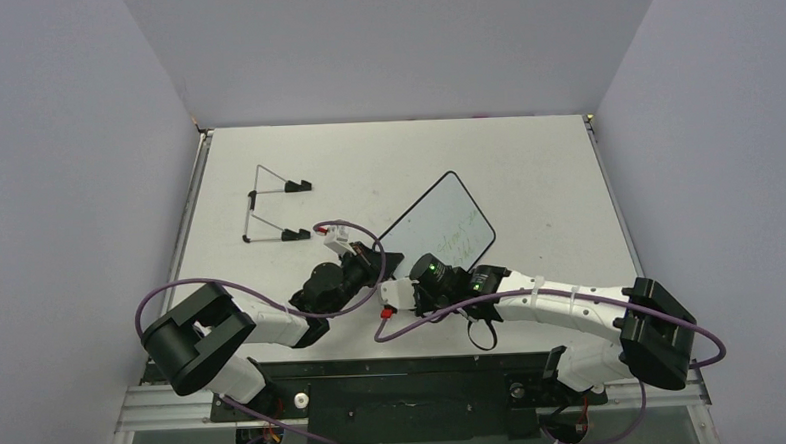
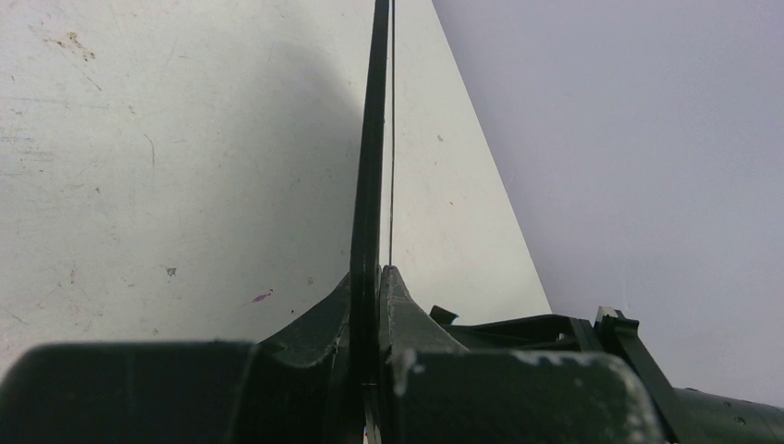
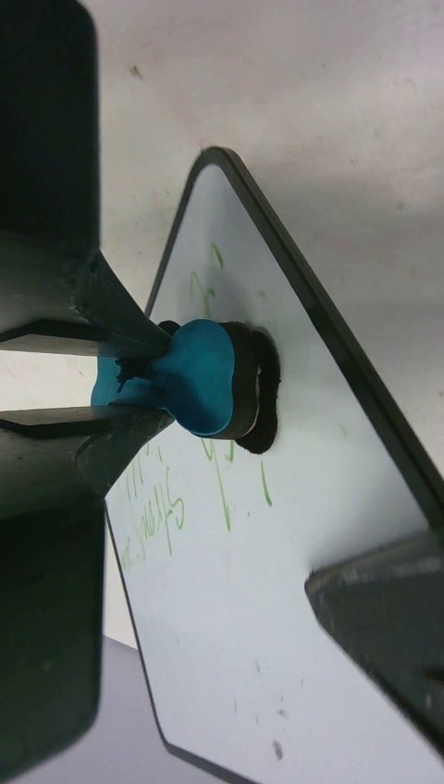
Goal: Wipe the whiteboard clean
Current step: Erase the whiteboard at the center of the board.
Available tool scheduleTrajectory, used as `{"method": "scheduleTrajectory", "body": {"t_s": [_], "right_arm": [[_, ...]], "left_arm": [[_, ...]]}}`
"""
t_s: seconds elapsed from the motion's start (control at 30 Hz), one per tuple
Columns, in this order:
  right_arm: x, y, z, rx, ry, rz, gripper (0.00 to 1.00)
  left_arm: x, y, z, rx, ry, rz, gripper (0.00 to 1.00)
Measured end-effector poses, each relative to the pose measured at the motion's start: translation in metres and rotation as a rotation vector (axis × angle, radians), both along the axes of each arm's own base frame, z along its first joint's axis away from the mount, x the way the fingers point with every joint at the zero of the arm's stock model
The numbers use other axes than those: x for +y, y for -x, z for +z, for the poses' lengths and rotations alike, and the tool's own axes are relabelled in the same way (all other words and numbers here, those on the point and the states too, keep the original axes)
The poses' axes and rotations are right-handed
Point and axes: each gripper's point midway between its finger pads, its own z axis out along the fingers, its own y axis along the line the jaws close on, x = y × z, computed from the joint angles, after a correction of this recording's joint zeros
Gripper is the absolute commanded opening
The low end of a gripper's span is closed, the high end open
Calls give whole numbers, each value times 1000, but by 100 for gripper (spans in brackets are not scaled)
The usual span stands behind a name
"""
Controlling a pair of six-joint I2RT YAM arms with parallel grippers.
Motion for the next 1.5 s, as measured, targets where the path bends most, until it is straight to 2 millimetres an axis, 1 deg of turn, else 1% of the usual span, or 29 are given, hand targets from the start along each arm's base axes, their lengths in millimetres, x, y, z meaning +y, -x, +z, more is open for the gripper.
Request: {"method": "scheduleTrajectory", "body": {"t_s": [0.13,0.27,0.33,0.43,0.5,0.57,0.67,0.83,0.93,1.03,1.17,1.37,1.5], "right_arm": [[5,-9,8,-36,-58,-66,0],[6,-10,7,-37,-59,-68,0],[7,-3,5,-1,-31,-13,0],[5,13,-2,75,22,97,0],[1,22,-9,116,62,149,0],[-5,26,-16,145,103,160,0],[-7,22,-20,152,107,121,0],[-17,-3,-14,110,50,-53,0],[-17,-12,-10,91,5,-118,0],[-15,-14,-9,91,-23,-146,0],[-13,-11,-10,101,-40,-148,0],[-1,2,-10,149,-74,-88,0],[-3,-2,-9,161,-105,-146,0]], "left_arm": [[0,-1,-1,0,1,-1,0],[0,-1,-1,0,1,-3,0],[-1,-1,-2,1,1,-4,0],[-2,1,-2,2,2,-13,0],[-2,1,-2,2,1,-18,0],[-2,2,-2,2,0,-20,0],[-3,2,-3,-3,-6,-24,0],[-2,1,-2,-10,-8,-22,0],[-2,1,-2,-12,-7,-19,0],[-2,0,-3,-12,-5,-17,0],[-2,-1,-3,-13,-4,-16,0],[-2,-1,-3,-13,-5,-17,0],[-2,-1,-4,-12,-5,-17,0]]}}
